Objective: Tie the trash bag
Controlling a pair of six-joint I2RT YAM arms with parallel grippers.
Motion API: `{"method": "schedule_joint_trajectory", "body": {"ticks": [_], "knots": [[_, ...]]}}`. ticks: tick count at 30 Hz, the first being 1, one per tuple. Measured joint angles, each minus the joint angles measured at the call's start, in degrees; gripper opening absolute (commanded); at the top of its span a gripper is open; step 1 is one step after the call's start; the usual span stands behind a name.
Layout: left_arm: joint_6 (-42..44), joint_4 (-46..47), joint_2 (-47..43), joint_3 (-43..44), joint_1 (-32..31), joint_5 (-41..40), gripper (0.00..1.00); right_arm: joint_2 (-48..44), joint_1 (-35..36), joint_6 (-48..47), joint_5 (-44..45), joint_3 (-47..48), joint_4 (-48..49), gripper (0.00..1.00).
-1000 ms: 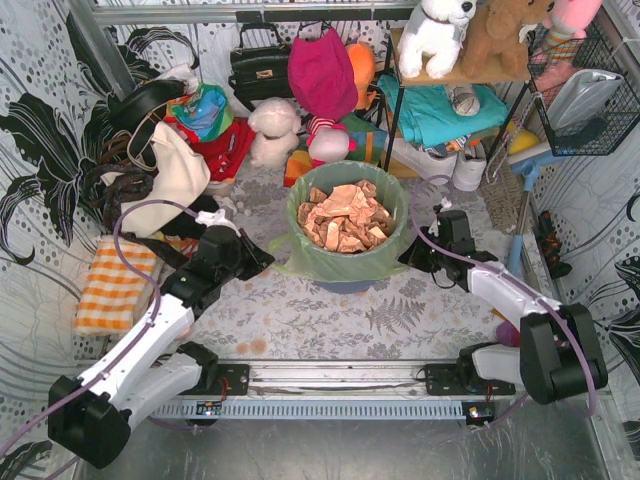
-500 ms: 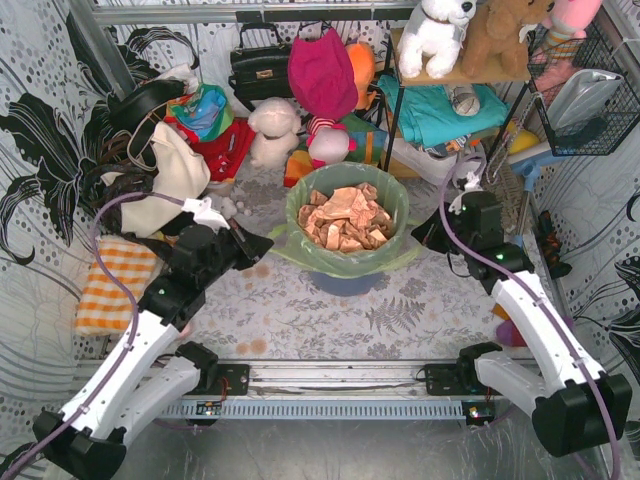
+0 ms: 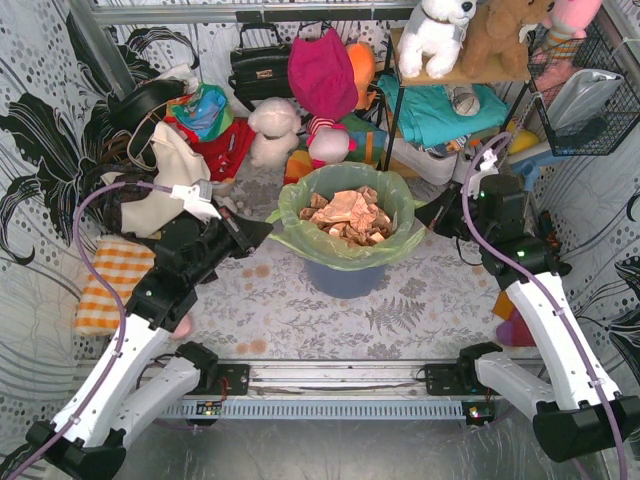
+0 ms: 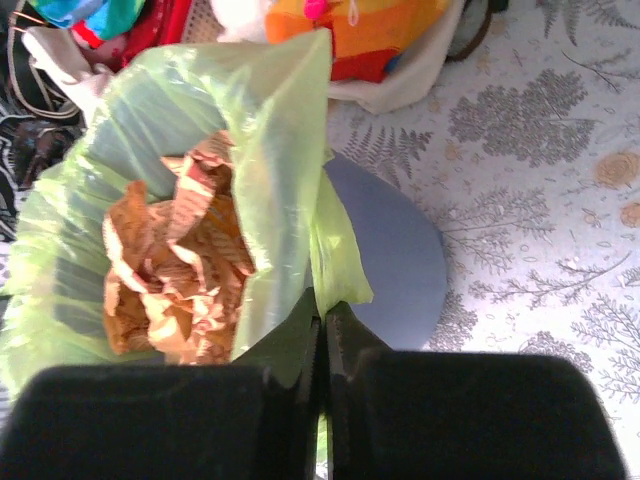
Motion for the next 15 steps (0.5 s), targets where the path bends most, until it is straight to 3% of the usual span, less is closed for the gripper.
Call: {"method": "schedule_joint_trajectory", "body": {"ticks": [7, 15], "knots": [[0.0, 1.0, 1.5, 1.9, 0.0, 2.2, 0.00, 0.1, 0.8, 1.0, -1.2, 5.4, -1.7, 0.00], [0.0, 2.2, 5.2, 6.1, 0.0, 6.7, 0.00, 3.2, 6.3, 1.6, -1.2, 8.9, -1.6, 0.00]]}}
